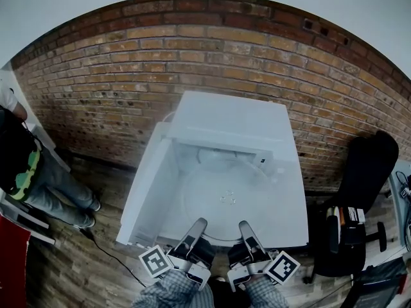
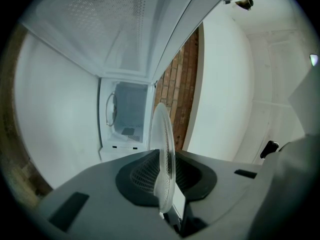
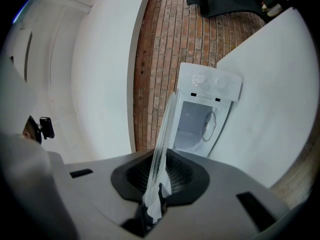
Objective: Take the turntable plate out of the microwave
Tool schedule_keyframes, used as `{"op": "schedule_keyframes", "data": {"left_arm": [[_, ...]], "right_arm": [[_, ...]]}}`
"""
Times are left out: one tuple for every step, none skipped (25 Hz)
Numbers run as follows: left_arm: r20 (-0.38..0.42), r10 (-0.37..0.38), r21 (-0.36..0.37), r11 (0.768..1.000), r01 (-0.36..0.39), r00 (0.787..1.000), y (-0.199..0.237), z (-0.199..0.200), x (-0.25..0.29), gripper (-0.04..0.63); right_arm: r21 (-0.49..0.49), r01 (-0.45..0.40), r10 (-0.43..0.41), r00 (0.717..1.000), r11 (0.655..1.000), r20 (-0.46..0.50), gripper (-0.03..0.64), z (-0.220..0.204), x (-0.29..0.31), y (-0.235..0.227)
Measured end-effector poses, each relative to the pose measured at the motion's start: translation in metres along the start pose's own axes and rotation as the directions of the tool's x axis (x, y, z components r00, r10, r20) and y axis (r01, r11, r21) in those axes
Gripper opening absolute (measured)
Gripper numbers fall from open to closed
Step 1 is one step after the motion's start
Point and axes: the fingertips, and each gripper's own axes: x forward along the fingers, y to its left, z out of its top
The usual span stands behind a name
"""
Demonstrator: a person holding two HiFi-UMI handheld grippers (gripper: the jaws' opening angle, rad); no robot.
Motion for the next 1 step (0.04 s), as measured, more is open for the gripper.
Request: {"op": "schedule_keyframes", "data": {"left_arm": [[-0.001,0.0,0.0,1.0,0.0,1.0,0.0,0.0,-0.0001,0.052]], "right_arm": [[0.0,0.0,0.0,1.0,1.0,0.0,0.051,-0.0002,-0.0001,-0.0003]]}}
